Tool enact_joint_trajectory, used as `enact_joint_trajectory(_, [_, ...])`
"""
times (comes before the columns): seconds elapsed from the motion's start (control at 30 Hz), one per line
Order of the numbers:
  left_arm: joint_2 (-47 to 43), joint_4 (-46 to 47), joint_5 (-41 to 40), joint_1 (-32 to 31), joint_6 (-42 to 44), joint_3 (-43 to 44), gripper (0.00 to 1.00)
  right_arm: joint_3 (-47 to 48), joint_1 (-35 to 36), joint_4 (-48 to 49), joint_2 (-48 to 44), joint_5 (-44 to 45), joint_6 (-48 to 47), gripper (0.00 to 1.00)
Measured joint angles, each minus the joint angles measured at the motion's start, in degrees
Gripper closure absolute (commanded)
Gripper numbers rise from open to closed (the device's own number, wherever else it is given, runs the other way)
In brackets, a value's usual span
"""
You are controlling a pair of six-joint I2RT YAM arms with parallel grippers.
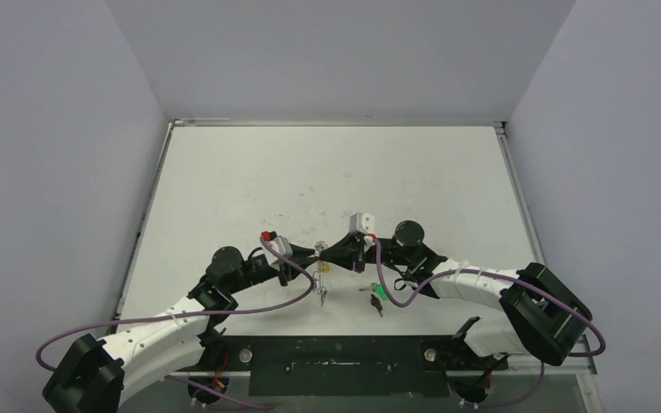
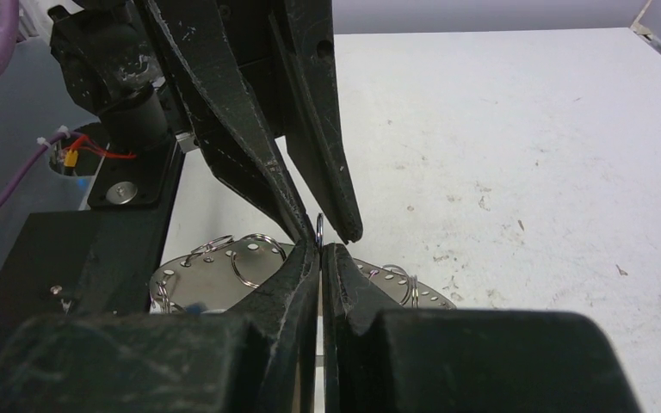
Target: Put the keys on the keyring
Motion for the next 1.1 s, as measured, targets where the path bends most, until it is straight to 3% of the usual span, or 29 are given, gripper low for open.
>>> enact_joint_trajectory(0.2, [0.72, 0.61, 0.76, 0.09, 0.37, 0.00, 0.71, -0.20, -0.28, -0.09, 0.00, -0.11, 0.00, 1.00])
enact_joint_trajectory(0.57, [1.22, -4.63, 3.58, 0.04, 4.61, 2.12, 0.81, -0.22, -0.26, -3.80, -0.37, -0.17, -2.49, 1.00])
enact_joint_trajectory(0.83, [1.03, -7.65, 4.46, -0.22, 7.17, 4.92, 0.81, -0.22, -0.22, -9.64, -0.90, -0.35, -5.66, 1.00])
enact_joint_trajectory(1.1, [0.92, -11.56, 4.94, -0.22, 8.94, 5.07, 0.68, -0.22, -0.22, -10.45, -1.44, -0.35, -6.29, 1.00])
